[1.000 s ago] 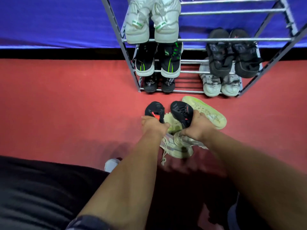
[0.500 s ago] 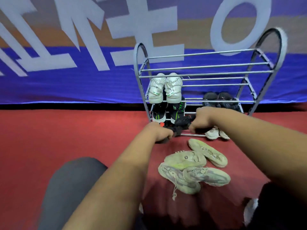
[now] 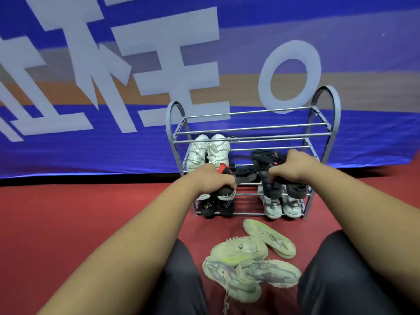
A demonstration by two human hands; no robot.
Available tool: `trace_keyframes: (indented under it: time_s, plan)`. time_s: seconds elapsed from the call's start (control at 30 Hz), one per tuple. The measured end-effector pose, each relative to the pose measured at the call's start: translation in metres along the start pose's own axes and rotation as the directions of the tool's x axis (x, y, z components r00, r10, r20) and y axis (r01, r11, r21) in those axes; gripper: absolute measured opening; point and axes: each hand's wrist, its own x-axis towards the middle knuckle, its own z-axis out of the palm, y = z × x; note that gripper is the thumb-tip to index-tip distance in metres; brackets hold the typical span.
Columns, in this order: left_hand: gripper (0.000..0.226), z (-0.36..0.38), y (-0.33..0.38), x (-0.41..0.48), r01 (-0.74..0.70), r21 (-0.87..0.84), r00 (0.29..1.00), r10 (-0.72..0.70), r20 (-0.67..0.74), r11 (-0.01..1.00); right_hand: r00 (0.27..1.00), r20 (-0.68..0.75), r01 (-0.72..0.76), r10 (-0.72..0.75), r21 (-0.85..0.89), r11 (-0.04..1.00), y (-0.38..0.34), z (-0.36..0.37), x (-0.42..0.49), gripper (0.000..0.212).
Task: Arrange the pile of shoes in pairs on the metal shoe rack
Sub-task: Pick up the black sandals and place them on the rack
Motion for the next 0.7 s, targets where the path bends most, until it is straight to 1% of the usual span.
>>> trace_keyframes:
  time_s: [0.07,0.13,0.17,0.23,0.27,0.4,0.47,0.53,0.6,0.7]
  plan:
    - [0.032,0.013,0.011,0.016,-0.029,-0.009,0.999,0.029,-0.022,1.0,0.998,-0.047,-0.034,0.037,0.055,0.998,0.015,0.002,0.014,0.054]
    - [0.027,0.028,0.02,0.034,-0.06,-0.062,0.997,0.057,-0.046,0.996,0.993,-0.099,-0.051,0.059,0.088,0.995,0.027,0.0,0.027,0.065]
    - [0.026,0.035,0.025,0.044,-0.066,-0.082,0.996,0.062,-0.057,0.994,0.99,-0.124,-0.055,0.069,0.111,0.992,0.034,-0.002,0.034,0.065]
    - [0.037,0.048,0.034,0.067,-0.074,-0.082,0.995,0.068,-0.075,0.994,0.983,-0.162,-0.057,0.086,0.179,0.982,0.046,-0.004,0.048,0.055]
    - [0.045,0.053,0.039,0.081,-0.078,-0.074,0.994,0.072,-0.081,0.994,0.979,-0.178,-0.058,0.097,0.211,0.976,0.052,-0.004,0.055,0.054]
    - [0.071,0.072,0.06,0.133,-0.114,0.024,0.985,0.116,-0.131,0.993,0.969,-0.224,-0.034,0.106,0.301,0.953,0.072,-0.005,0.086,0.065]
    - [0.076,0.084,0.067,0.155,-0.118,0.068,0.977,0.128,-0.17,0.991,0.966,-0.234,-0.027,0.108,0.327,0.945,0.077,-0.004,0.1,0.066]
    - [0.073,0.097,0.076,0.17,-0.128,0.092,0.963,0.146,-0.225,0.988,0.963,-0.244,-0.033,0.118,0.329,0.944,0.082,-0.001,0.116,0.072]
    - [0.074,0.114,0.083,0.185,-0.138,0.074,0.958,0.152,-0.243,0.988,0.958,-0.255,-0.043,0.13,0.321,0.946,0.085,0.003,0.131,0.079]
    - [0.089,0.138,0.088,0.201,-0.128,0.01,0.957,0.126,-0.262,0.992,0.949,-0.275,-0.065,0.152,0.304,0.951,0.088,0.009,0.151,0.084]
